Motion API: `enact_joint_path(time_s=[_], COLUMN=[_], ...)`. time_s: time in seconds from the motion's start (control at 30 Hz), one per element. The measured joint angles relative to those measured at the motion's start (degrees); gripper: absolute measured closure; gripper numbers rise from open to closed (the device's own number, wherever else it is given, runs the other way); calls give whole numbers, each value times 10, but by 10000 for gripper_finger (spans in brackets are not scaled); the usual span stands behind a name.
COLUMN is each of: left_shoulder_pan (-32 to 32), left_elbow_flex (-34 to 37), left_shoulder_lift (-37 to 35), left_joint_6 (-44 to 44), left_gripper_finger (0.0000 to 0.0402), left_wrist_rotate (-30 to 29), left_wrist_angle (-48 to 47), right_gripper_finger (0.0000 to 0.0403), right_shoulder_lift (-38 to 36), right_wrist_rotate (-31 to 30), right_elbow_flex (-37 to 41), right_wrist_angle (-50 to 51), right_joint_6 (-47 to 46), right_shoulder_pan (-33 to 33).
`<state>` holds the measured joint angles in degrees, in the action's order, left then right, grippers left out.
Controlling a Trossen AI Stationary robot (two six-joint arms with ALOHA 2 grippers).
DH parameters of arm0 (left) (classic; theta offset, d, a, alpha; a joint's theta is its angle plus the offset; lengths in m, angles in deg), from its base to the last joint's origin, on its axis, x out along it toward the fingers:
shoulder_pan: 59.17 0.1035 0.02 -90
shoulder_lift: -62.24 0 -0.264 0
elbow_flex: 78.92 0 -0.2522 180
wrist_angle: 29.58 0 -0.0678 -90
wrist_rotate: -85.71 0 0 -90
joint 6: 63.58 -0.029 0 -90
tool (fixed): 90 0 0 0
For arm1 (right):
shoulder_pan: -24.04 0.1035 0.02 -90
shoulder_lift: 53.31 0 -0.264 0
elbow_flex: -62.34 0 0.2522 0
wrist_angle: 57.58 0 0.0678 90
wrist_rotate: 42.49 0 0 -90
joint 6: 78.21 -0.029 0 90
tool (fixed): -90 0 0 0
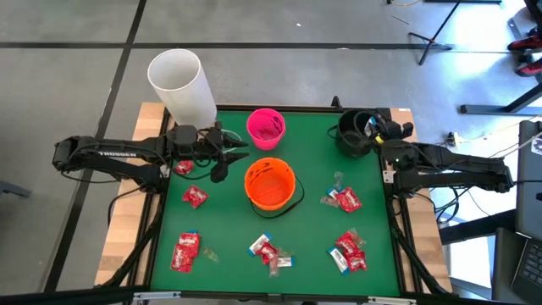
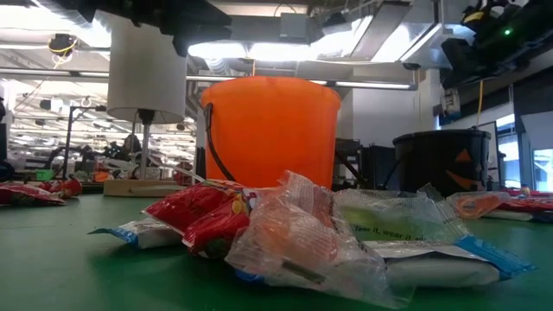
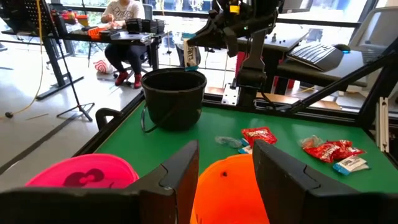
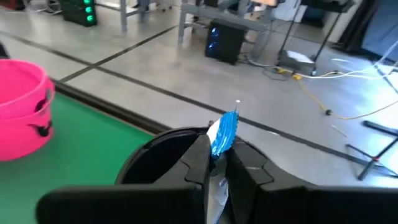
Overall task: Sort candy
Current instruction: Put the white candy into the black bucket, then put the red candy into the orange bucket
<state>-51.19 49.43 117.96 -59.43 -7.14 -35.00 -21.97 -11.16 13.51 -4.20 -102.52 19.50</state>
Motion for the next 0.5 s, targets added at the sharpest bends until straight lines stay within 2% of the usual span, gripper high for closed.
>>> enact_joint_path(time_s=[0.33, 0.5], left_shoulder_pan=[0, 0], left_elbow_flex=[0, 0], left_shoulder_lift=[0, 0], left_joint_6=[2, 2], left_gripper_finger=[260, 260], left_wrist_rotate=[0, 0], left_wrist_angle=[0, 0], right_gripper_finger=[226, 194], right_shoulder_lift=[-2, -2], right_wrist_rotate=[-15, -6], right_elbow_flex=[0, -13], right_wrist_angle=[0, -14], right_joint_6=[-16, 11], right_shoulder_pan=[0, 0])
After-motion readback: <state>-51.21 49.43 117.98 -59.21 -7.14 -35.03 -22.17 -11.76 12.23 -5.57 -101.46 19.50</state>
